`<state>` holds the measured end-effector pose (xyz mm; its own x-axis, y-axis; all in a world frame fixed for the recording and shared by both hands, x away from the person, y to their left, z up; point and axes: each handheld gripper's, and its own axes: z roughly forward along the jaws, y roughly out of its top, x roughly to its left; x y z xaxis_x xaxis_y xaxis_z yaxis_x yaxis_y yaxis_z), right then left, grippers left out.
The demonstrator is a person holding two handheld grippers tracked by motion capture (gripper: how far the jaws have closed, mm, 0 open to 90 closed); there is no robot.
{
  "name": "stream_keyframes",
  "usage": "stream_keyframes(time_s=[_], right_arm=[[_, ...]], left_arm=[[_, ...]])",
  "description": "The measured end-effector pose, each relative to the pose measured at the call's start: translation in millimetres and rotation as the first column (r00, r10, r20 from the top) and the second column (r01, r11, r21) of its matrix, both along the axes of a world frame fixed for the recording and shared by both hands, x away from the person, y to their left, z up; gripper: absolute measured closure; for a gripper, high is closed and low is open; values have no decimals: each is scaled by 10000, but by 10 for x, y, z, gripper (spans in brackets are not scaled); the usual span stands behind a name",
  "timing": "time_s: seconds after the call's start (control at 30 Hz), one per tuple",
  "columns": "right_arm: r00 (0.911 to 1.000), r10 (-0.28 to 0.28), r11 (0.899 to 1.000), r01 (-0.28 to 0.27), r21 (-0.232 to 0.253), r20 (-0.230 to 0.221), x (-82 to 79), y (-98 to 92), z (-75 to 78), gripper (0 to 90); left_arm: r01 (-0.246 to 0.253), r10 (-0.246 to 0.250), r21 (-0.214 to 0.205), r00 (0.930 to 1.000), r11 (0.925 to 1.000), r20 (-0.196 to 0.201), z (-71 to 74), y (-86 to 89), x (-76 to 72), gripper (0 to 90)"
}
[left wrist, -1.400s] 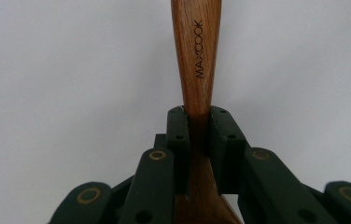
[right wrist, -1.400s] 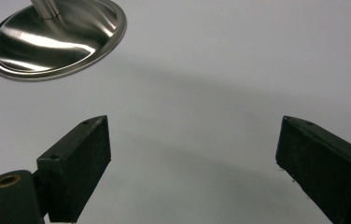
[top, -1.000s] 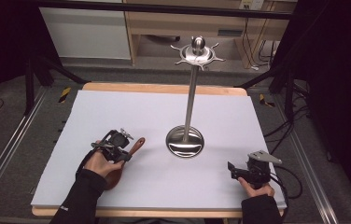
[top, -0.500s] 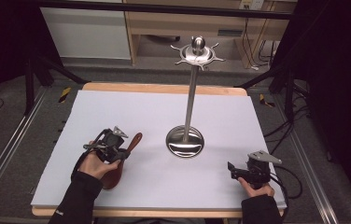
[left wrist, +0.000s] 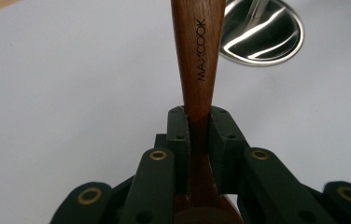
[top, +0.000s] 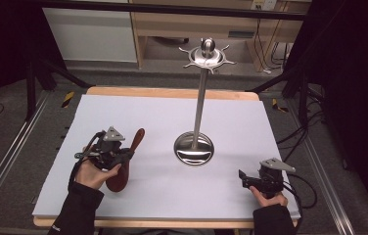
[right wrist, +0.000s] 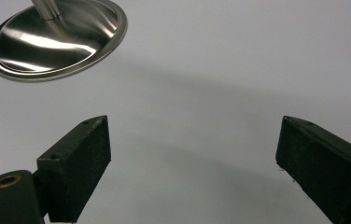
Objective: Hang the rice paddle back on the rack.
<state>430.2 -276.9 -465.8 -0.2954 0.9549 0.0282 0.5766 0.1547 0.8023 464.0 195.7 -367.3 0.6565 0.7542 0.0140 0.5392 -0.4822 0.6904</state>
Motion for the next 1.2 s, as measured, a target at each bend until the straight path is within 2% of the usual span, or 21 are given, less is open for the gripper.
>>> stream_keyframes(time_s=[0.17, 0.27, 0.47, 0.7, 0.77, 0.93, 1.03, 1.2], right_arm=[[10000, 8, 10000, -8, -10, 13, -1, -2, 1, 106], [10000, 1, 10000, -1, -12, 15, -1, -1, 0, 106], [10000, 4, 10000, -4, -22, 9, 0, -1, 0, 106], [10000, -21, 10000, 22, 28, -75, 0, 7, -1, 105], [9999, -56, 9999, 57, 132, -88, -5, 13, 1, 106], [10000, -6, 10000, 6, 40, -61, 2, 8, -2, 105], [10000, -10, 10000, 10, 58, -68, 0, 8, -1, 105], [10000, -10, 10000, 10, 37, -58, 2, 6, -2, 106]], left_arm=[[-80, 127, -692, 9976, 9976, 678, 77, 4, -65, 788], [-55, 182, -1203, 9943, 9927, 1050, 108, 13, -106, 787], [-216, 601, -2260, 9845, 9739, 1647, 144, 29, -154, 786], [-118, 833, -3033, 9710, 9528, 2240, 170, 5, -177, 785], [-51, 892, -3215, 9648, 9469, 2474, 189, -9, -182, 785], [144, 846, -3478, 9598, 9374, 2676, 249, -50, -165, 785], [289, 739, -3513, 9584, 9358, 2757, 305, -73, -148, 785], [395, 679, -3422, 9527, 9388, 2962, 412, -127, -121, 785]])
